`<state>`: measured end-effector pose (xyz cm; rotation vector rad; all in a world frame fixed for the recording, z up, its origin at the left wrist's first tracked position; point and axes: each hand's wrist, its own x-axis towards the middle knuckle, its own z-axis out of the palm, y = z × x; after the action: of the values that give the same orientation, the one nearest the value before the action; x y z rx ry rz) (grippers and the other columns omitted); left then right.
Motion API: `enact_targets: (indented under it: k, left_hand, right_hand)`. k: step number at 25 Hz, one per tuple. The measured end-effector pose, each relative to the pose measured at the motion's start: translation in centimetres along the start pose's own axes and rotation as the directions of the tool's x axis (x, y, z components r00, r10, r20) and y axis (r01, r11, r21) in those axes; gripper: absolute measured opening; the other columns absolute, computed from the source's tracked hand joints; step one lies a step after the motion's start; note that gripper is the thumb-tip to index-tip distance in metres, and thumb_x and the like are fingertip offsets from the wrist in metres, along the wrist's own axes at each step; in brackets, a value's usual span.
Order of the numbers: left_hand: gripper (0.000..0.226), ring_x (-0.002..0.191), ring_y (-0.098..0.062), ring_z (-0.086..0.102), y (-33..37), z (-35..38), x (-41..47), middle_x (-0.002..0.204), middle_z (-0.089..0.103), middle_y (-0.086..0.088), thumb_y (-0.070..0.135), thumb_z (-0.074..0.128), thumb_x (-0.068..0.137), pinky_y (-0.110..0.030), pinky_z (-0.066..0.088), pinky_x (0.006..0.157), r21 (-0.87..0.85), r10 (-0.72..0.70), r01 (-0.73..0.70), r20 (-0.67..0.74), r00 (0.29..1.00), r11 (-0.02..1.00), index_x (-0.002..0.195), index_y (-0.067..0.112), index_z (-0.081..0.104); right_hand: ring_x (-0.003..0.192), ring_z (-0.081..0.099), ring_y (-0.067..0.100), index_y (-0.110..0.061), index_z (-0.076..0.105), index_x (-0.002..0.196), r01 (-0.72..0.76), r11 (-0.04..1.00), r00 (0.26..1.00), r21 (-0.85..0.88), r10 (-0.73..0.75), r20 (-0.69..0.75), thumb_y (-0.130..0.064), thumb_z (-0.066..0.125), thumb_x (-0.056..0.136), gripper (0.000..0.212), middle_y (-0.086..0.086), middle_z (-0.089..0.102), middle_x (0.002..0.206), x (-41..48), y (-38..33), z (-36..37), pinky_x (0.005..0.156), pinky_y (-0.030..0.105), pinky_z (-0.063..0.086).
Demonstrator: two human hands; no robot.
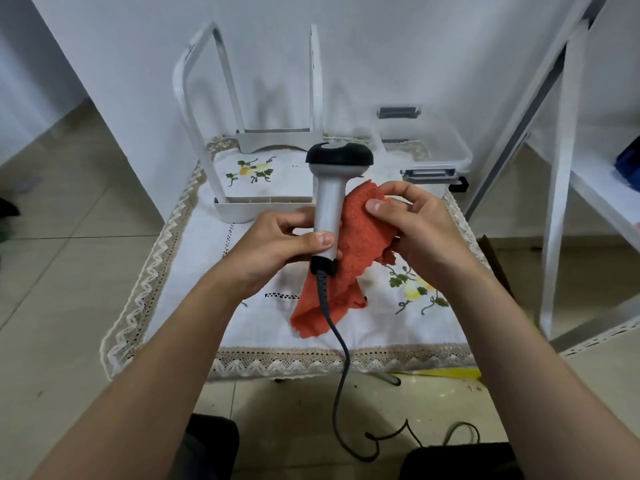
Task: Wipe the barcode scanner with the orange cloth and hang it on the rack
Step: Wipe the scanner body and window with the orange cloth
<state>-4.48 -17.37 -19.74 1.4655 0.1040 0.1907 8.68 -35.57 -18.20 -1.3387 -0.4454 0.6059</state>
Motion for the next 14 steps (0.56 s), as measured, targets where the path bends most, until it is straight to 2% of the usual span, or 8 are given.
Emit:
enact_targets:
  k: [3, 5, 6, 8, 10, 11, 13, 14]
  left_hand:
    - [0.029, 0.08, -0.03, 0.074, -0.5, 0.0, 0.1, 0.087, 0.075, -0.013, 0.013, 0.079, 0.082, -0.03, 0.058, 0.07, 0.004, 0.011, -0.011, -0.058, 0.998, 1.0, 0.108, 0.001, 0.073]
    - [0.031, 0.079, -0.03, 0.074, -0.7, -0.1, 0.3, 0.087, 0.075, -0.016, 0.015, 0.077, 0.082, -0.029, 0.057, 0.07, 0.011, 0.019, -0.018, -0.077, 0.997, 1.0, 0.108, -0.001, 0.072]
    - [0.032, 0.079, -0.03, 0.073, -0.8, -0.2, 0.4, 0.087, 0.074, -0.017, 0.017, 0.075, 0.081, -0.03, 0.057, 0.07, 0.012, 0.019, -0.018, -0.086, 0.996, 1.0, 0.107, -0.002, 0.072]
    - [0.033, 0.08, -0.029, 0.073, -0.8, -0.2, 0.5, 0.088, 0.074, -0.015, 0.019, 0.073, 0.08, -0.031, 0.057, 0.072, 0.014, 0.012, -0.011, -0.1, 0.995, 1.0, 0.106, -0.002, 0.073]
    - [0.034, 0.083, -0.03, 0.073, -0.8, -0.2, 0.6, 0.089, 0.075, -0.013, 0.02, 0.073, 0.081, -0.031, 0.057, 0.072, 0.028, 0.012, -0.01, -0.103, 0.995, 1.0, 0.107, -0.002, 0.073]
    - [0.035, 0.084, -0.031, 0.074, -0.9, -0.3, 0.6, 0.091, 0.075, -0.014, 0.02, 0.073, 0.081, -0.031, 0.057, 0.074, 0.04, 0.017, -0.013, -0.096, 0.995, 0.999, 0.108, -0.002, 0.073]
    - [0.033, 0.086, -0.032, 0.075, -0.9, -0.3, 0.6, 0.092, 0.076, -0.014, 0.02, 0.073, 0.082, -0.032, 0.058, 0.076, 0.059, 0.027, -0.022, -0.081, 0.996, 0.998, 0.108, -0.001, 0.074]
    - [0.032, 0.085, -0.031, 0.075, -0.9, -0.3, 0.5, 0.091, 0.076, -0.012, 0.02, 0.074, 0.082, -0.032, 0.058, 0.076, 0.06, 0.031, -0.026, -0.082, 0.996, 0.998, 0.107, 0.0, 0.075]
  right_hand:
    - [0.062, 0.065, 0.019, -0.005, 0.069, 0.1, -0.015, 0.926, 0.998, -0.376, 0.034, 0.045, -0.029, 0.079, 0.089, 0.029, 0.007, 0.072, 0.074, -0.6, 0.1, -0.9, 0.055, 0.034, 0.051]
    - [0.059, 0.06, 0.008, -0.002, 0.073, 0.083, 0.074, 0.846, 0.995, -0.527, -0.026, 0.098, -0.032, 0.076, 0.092, 0.031, 0.004, 0.068, 0.071, -0.7, 0.3, -1.0, 0.058, 0.024, 0.044]
    - [0.062, 0.059, 0.003, -0.003, 0.074, 0.077, 0.119, 0.813, 0.992, -0.57, -0.075, 0.101, -0.032, 0.072, 0.095, 0.034, -0.001, 0.065, 0.076, -0.6, 0.4, -1.1, 0.063, 0.019, 0.042]
    - [0.092, 0.059, 0.001, -0.009, 0.076, 0.077, 0.177, 0.691, 0.983, -0.701, -0.156, 0.094, -0.039, 0.064, 0.1, 0.04, -0.006, 0.058, 0.098, -0.1, 0.5, -1.5, 0.082, 0.019, 0.04]
    - [0.121, 0.048, 0.011, -0.012, 0.076, 0.078, 0.215, 0.592, 0.975, -0.776, -0.178, 0.134, -0.046, 0.062, 0.098, 0.042, -0.01, 0.052, 0.116, 0.4, 0.7, -1.7, 0.091, 0.018, 0.038]
    - [0.126, 0.046, 0.015, -0.012, 0.076, 0.079, 0.227, 0.603, 0.973, -0.765, -0.173, 0.152, -0.047, 0.064, 0.096, 0.041, -0.011, 0.051, 0.119, 0.6, 0.8, -1.8, 0.089, 0.013, 0.04]
    - [0.123, 0.051, 0.017, -0.013, 0.079, 0.077, 0.254, 0.611, 0.966, -0.75, -0.201, 0.164, -0.046, 0.067, 0.095, 0.039, -0.017, 0.054, 0.116, 0.8, 1.0, -1.6, 0.083, 0.009, 0.044]
    - [0.118, 0.054, 0.017, -0.014, 0.08, 0.077, 0.278, 0.559, 0.953, -0.781, -0.26, 0.153, -0.046, 0.068, 0.094, 0.038, -0.017, 0.056, 0.114, 0.9, 1.0, -1.6, 0.087, 0.015, 0.045]
